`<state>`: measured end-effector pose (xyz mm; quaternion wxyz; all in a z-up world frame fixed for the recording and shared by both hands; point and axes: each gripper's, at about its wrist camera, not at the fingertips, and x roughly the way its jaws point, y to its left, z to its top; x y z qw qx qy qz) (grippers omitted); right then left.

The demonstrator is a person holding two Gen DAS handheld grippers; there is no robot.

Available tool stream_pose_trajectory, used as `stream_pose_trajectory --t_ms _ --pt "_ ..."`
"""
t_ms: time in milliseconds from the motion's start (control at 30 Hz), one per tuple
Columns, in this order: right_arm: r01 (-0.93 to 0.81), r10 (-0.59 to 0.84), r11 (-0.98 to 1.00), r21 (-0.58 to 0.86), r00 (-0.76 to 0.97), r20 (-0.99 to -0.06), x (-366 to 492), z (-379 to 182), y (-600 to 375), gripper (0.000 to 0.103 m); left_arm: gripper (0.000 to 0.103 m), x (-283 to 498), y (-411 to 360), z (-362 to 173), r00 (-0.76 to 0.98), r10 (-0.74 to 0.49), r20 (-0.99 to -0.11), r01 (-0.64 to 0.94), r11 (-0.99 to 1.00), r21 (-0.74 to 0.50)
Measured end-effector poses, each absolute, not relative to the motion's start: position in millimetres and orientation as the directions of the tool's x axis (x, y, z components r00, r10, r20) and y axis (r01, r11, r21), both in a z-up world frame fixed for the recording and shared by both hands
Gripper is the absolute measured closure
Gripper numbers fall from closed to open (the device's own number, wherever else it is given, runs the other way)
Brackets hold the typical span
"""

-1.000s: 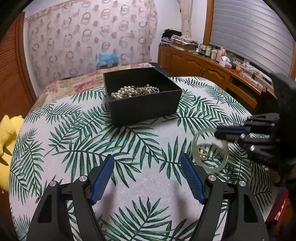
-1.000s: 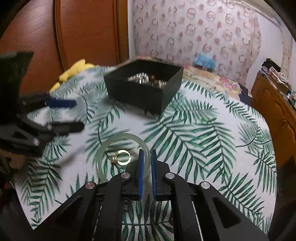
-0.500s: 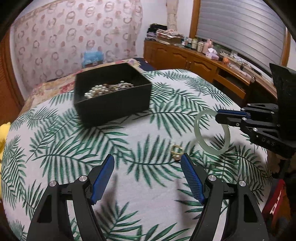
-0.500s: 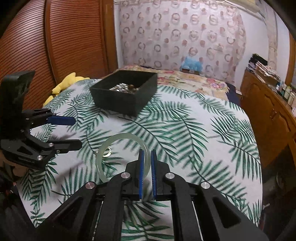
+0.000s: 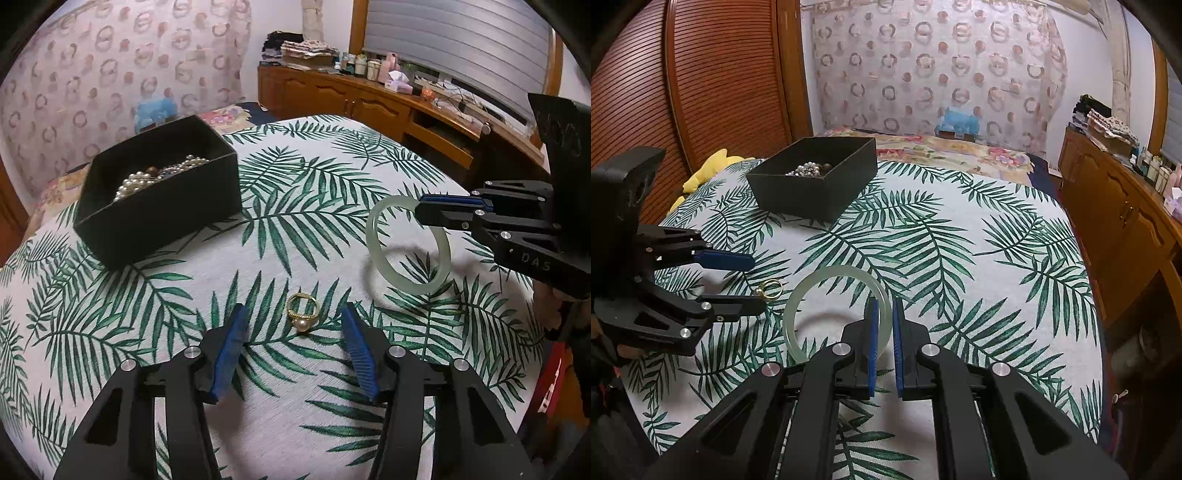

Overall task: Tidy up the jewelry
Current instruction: 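Grasp the gold pearl ring with the left gripper while right holds the bangle, then carry the gold ring into the black box and open the left gripper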

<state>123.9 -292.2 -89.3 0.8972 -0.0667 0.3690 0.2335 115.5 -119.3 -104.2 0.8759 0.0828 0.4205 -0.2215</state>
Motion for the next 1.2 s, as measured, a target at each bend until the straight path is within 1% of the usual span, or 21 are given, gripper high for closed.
stream_pose_trajectory --t_ms 67,200,333,367,433,467,733,967,1200 --pt "-0.468 0.371 0.882 0.055 0.617 -0.694 124 -90 -293 0.094 0.054 116 -121 -104 0.549 -0.318 -0.773 0.463 0.886 -0.036" --pt "-0.47 0.375 0.881 0.06 0.614 -0.695 124 -89 -292 0.094 0.064 119 -126 -107 0.553 -0.304 -0.776 0.465 0.885 -0.015" --pt "-0.474 0.377 0.879 0.06 0.612 -0.695 123 -89 -290 0.094 0.071 119 -125 -107 0.563 -0.294 -0.772 0.461 0.887 -0.001" --pt "-0.474 0.378 0.879 0.061 0.612 -0.695 123 -89 -291 0.094 0.075 119 -125 -107 0.565 -0.296 -0.77 0.463 0.886 0.0" --pt "-0.476 0.38 0.877 0.062 0.609 -0.696 123 -89 -289 0.094 0.08 118 -125 -107 0.567 -0.299 -0.767 0.466 0.885 0.0" --pt "-0.476 0.38 0.877 0.062 0.609 -0.697 123 -90 -289 0.094 0.084 117 -124 -107 0.568 -0.302 -0.765 0.468 0.884 -0.002" --pt "-0.483 0.386 0.874 0.062 0.609 -0.693 123 -87 -285 0.094 0.085 113 -119 -102 0.586 -0.311 -0.748 0.46 0.888 -0.009" --pt "-0.491 0.398 0.869 0.059 0.624 -0.673 129 -73 -279 0.094 0.085 115 -101 -80 0.635 -0.301 -0.711 0.423 0.906 -0.006" --pt "-0.494 0.404 0.868 0.048 0.645 -0.649 153 -54 -268 0.094 0.085 133 -79 -57 0.683 -0.272 -0.678 0.372 0.928 0.002"
